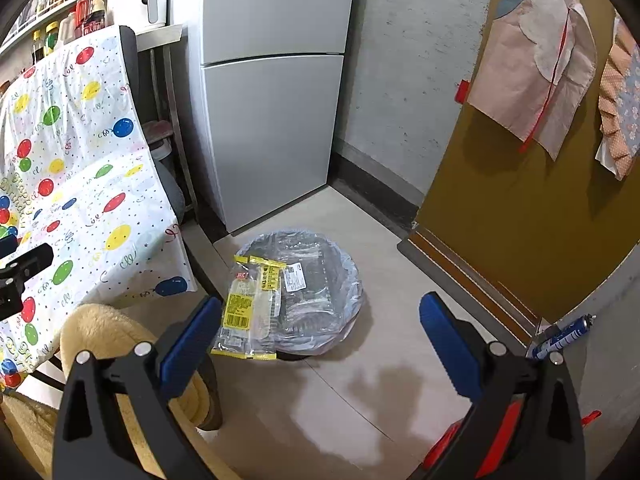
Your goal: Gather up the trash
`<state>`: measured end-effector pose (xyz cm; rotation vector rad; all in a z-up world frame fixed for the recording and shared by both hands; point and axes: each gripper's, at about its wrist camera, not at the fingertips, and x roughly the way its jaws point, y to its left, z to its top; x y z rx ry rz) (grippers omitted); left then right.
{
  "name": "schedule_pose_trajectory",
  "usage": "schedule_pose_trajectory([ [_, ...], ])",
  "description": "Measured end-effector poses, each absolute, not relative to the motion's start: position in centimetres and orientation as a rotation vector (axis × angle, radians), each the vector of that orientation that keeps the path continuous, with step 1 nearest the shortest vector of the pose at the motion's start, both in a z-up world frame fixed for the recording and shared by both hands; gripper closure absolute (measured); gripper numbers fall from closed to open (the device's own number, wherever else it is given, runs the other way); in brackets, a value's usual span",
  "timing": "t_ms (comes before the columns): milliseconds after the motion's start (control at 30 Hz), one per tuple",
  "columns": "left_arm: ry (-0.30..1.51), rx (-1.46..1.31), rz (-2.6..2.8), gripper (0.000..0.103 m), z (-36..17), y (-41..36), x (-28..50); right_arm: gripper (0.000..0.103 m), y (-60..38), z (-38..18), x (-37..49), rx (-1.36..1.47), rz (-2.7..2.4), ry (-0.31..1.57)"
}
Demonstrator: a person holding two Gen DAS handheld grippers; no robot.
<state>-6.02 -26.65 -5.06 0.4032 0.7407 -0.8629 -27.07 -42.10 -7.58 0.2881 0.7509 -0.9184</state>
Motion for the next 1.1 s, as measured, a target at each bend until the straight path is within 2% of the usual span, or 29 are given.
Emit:
schedule_pose_trajectory([
  [1100, 0.739, 0.399, -0.858, 0.01, -5.16, -26.32, -6.2, 0.006, -42.73, -7.81, -27.06, 0.31, -0.916, 0.749],
])
